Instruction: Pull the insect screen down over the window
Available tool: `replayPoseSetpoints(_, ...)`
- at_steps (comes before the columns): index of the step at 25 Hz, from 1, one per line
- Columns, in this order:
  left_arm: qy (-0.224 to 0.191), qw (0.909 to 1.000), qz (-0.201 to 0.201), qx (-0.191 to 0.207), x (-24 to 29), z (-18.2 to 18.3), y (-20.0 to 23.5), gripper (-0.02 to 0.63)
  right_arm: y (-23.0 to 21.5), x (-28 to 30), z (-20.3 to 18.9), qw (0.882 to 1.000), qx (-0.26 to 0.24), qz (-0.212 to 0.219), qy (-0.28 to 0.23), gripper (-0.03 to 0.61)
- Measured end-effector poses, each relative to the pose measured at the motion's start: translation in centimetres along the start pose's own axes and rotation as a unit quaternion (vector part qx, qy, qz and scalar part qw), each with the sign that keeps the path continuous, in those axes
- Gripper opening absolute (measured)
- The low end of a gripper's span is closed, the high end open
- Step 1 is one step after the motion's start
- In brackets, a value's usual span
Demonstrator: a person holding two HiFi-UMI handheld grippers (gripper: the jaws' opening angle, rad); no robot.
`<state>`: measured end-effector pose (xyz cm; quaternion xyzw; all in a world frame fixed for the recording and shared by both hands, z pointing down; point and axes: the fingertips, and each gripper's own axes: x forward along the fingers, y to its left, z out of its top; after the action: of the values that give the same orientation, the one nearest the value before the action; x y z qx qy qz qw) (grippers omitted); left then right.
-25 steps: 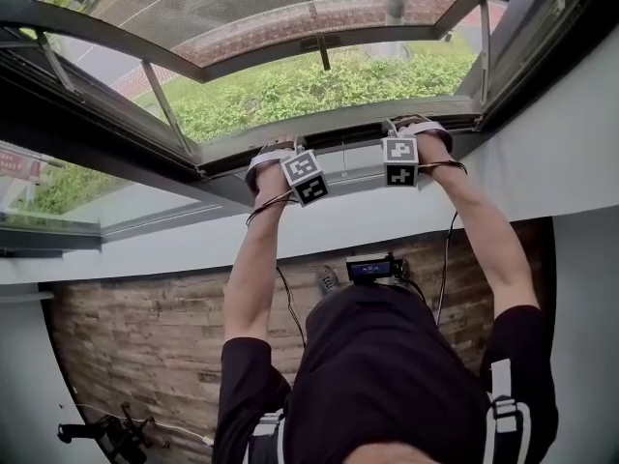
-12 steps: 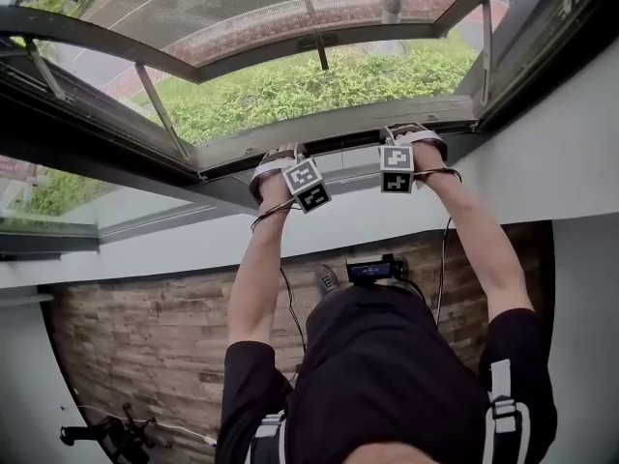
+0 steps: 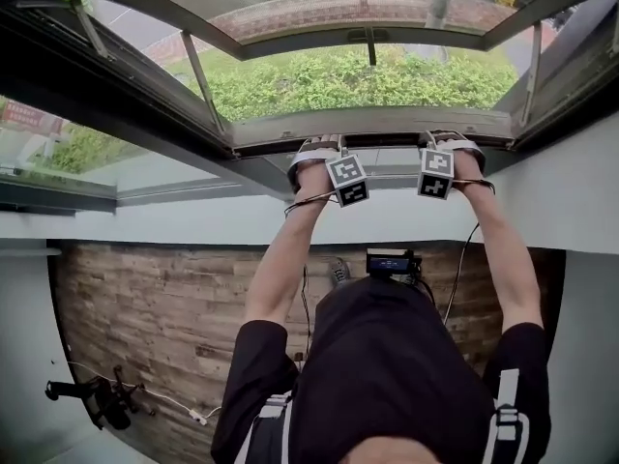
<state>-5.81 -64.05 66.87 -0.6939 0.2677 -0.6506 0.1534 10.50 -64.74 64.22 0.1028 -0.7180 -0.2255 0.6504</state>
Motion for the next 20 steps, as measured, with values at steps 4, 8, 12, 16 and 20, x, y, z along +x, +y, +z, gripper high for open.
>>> replayPoseSetpoints(4,-0.004,1.0,0.005,-0.007,-0.3,-0.1,-0.1,0.02,-0.3,1.0,-0.3,1.0,-0.011,-0.025,0.0,0.02)
replayPoseSetpoints(8,-0.019,0.9992,0.026,-0.023,0.3,-0.2,0.5,0.02,-0.9,1.7,-0.2,0.999,-0.002,-0.034,-0.005,0.02)
replayPoseSetpoints(12,-0.022,0.9988,0.038,-0.019,-0.8,-0.1,0.4,0.023,-0.3,-0.8,0.3,1.0,0.017,-0.011,-0.016,0.02)
replayPoseSetpoints(16,-0.017,0.9976,0.066,-0.007,-1.5,0.1,1.4,0.023,-1.7,0.3,-0.5,0.998,0.001,-0.06,-0.008,0.02)
replayPoseSetpoints(20,-0.036,0.9963,0.07,-0.036,0.2,-0.2,0.4,0.017,-0.9,2.2,-0.5,0.998,-0.004,-0.06,0.012,0.02)
